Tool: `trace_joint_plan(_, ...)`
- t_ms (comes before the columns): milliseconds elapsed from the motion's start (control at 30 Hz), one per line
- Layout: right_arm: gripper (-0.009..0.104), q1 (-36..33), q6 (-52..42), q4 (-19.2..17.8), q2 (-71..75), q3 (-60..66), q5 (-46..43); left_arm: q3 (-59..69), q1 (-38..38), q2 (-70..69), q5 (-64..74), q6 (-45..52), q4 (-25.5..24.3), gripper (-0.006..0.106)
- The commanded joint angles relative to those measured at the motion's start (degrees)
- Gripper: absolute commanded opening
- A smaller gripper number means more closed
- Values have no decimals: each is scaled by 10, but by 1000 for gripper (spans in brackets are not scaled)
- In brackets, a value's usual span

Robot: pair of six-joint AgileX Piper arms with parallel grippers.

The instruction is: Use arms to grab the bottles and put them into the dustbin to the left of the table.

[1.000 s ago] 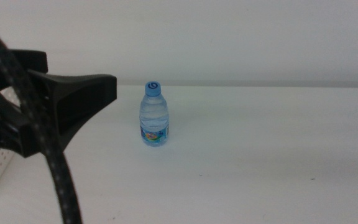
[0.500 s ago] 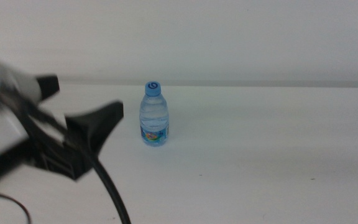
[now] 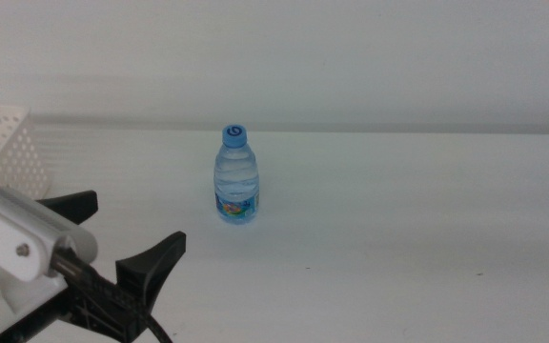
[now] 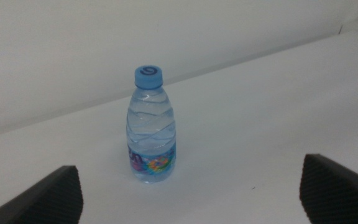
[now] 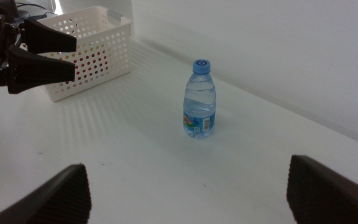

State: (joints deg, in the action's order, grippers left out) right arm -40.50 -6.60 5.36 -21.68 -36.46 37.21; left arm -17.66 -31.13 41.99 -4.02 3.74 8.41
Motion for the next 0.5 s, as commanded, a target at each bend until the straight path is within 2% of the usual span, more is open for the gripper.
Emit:
trace_joint_plan(0, 84, 0, -2, -3, 1, 4, -7, 2, -3, -1, -7, 11, -12, 94)
trace_joint_plan(233, 84, 0, -2, -3, 1, 4, -7, 2, -3, 31, -13, 12, -24, 94)
trace_joint_plan(467, 84, 0, -2, -3, 1, 4, -7, 2, -3, 175, -151, -1, -24, 94)
